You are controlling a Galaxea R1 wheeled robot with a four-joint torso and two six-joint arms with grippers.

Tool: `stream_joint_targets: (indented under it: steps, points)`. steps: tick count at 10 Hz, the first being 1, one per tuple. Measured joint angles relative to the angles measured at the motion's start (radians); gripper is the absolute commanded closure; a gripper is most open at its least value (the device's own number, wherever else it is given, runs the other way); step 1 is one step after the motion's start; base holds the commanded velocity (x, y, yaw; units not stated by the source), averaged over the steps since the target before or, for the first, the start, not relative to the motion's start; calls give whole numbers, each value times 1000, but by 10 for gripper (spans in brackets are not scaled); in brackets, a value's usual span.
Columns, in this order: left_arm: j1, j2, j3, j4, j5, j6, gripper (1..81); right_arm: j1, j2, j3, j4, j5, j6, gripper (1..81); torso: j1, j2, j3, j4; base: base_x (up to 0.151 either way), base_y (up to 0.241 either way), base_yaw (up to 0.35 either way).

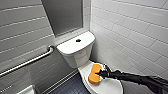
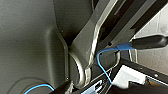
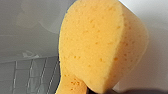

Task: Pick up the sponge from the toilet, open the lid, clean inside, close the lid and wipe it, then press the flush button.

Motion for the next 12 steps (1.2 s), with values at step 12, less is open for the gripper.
stream_joint_targets:
  steps: [12]
  points:
    - [5,6,-13,0,0,-1,10,-78,218,-351,-27,-83,3,811,0,0,0,0,0,0,0]
